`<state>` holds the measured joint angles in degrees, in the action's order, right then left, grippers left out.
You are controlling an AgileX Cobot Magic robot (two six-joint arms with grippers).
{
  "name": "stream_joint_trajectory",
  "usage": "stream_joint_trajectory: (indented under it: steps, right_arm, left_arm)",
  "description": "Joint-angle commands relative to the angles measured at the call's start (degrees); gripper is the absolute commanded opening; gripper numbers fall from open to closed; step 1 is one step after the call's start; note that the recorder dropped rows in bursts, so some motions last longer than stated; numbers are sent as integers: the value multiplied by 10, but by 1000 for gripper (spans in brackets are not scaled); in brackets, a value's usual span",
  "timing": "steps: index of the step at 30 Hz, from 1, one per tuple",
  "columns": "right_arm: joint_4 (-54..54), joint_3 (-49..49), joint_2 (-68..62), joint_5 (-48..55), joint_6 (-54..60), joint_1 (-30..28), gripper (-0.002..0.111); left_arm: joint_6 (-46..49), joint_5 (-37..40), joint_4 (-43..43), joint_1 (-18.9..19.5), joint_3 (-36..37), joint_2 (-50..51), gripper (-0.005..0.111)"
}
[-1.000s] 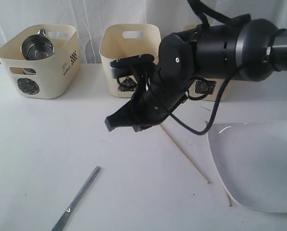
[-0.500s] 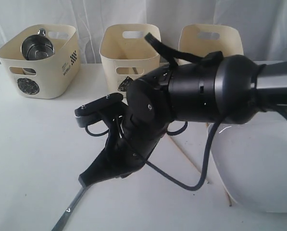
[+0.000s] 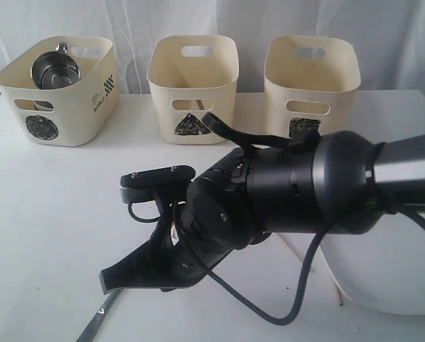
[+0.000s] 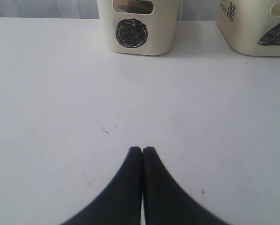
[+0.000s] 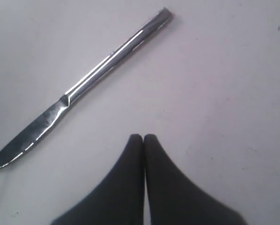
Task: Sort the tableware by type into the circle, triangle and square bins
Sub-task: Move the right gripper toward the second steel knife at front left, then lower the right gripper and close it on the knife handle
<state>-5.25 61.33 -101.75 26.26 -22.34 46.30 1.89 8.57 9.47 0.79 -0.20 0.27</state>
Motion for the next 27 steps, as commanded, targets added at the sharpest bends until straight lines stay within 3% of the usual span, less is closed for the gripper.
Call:
stream_joint_trajectory:
  steps: [1,7,15,19,27]
  right_arm:
    - [3,-15,6,-43,-20,5,6]
    - [3,-15,6,-68,-29,5,23]
    - [3,-15,5,-73,-155,5,39]
    - [30,-8,3,-31,-181,10,43]
    - [221,93,-39,134,-367,29,43]
  left_arm:
    - [-3,0,3,1,2,-3,0]
    - [-3,0,3,1,2,-3,0]
    - [-3,0,3,1,2,-3,0]
    - [-3,0,3,1,2,-3,0]
    - [-3,0,3,1,2,-3,0]
